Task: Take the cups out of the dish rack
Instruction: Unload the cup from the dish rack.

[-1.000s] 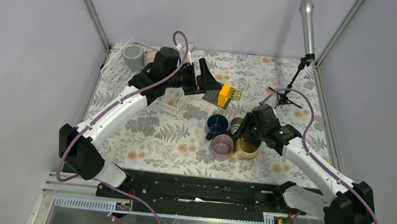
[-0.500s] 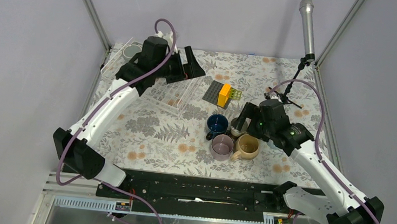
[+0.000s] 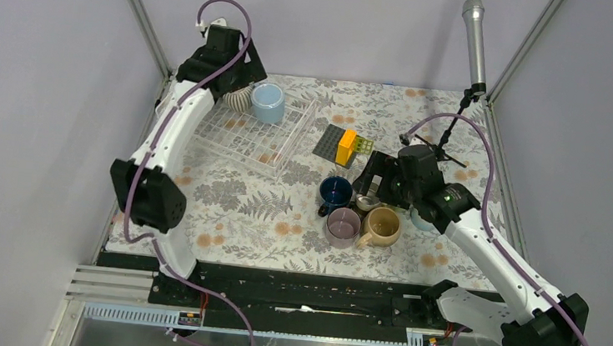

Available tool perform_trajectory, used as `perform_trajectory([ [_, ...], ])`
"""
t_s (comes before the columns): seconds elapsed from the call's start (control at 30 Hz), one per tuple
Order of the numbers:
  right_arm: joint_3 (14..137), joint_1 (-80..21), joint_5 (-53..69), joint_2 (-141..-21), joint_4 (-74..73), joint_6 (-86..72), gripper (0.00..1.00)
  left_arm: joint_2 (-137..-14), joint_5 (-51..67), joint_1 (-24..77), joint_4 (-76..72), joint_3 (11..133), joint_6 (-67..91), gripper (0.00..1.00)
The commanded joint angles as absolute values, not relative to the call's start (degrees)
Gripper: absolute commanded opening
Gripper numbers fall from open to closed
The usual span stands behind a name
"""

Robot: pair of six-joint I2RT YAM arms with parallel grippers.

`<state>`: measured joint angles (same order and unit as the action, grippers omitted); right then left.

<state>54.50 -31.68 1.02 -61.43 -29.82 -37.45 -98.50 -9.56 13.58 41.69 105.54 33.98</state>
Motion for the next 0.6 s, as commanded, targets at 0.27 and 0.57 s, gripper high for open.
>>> perform_trajectory([
  [0.27, 55.1, -32.1, 3.4, -62.1, -26.8, -35.5, 1.0, -121.7, -14.7, 13.0, 45.0, 128.1, 22.9, 0.99],
  [0.57, 54.8, -32.0, 4.2, -63.1, -26.1, -35.9, 1.0, -131.2, -14.7, 14.9, 44.2, 137.9, 14.0, 0.99],
])
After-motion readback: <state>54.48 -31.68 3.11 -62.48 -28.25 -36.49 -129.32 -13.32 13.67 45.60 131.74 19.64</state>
